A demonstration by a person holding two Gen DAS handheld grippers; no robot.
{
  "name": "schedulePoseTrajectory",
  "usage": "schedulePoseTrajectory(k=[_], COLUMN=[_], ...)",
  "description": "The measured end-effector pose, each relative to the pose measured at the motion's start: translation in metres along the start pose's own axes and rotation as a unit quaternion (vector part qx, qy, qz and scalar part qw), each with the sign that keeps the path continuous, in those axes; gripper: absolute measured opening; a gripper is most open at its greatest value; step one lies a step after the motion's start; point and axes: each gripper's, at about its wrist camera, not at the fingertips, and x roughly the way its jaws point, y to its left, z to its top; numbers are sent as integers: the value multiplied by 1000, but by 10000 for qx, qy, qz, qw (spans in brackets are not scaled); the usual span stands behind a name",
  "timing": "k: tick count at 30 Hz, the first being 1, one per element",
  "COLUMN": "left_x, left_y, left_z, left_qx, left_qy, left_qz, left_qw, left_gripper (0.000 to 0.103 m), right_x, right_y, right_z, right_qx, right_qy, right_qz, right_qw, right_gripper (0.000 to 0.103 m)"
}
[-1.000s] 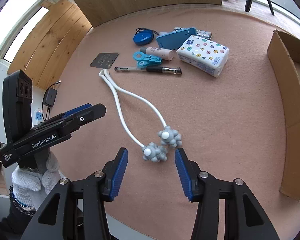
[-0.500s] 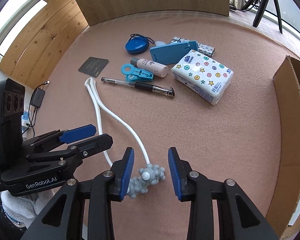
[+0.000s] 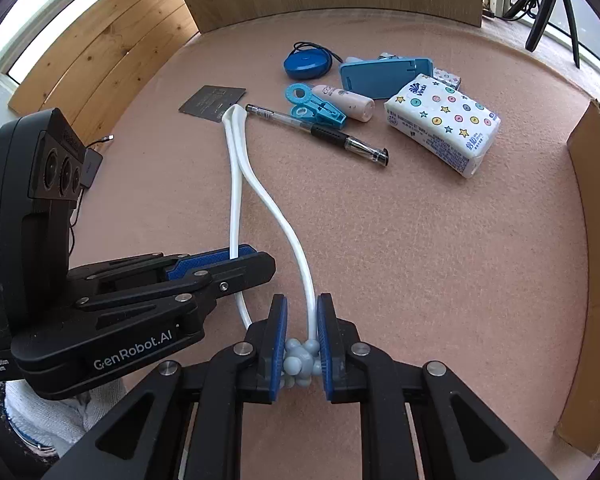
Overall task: Organize objects
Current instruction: 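Carry the white massager into the box and open both grippers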
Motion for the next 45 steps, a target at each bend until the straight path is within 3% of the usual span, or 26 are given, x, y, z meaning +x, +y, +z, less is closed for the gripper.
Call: schedulePoseTrajectory(k=[9, 16, 33, 45], left_x=[-41, -48, 34, 80], left_y=[-32, -88, -265, -331], left_z=[7, 17, 21, 17], left_qx=[234, 716, 1891, 2292], left_qy=[-486, -643, -186, -45], left_qz=[-160, -378, -986, -931], left_qw=[9984, 9946, 9768, 9689], left_gripper=[14, 14, 14, 14], right_x=[-46, -89, -166, -178], right_y=[3, -17, -146, -215], right_z=[-7, -11, -52, -69], right_qx=[73, 341, 1476, 1997], right_qy=[-596, -1038, -1661, -1709], right_qz=[89, 29, -764, -1114], right_qw=[9982, 9940, 9720, 9584], right_gripper=[14, 14, 14, 14])
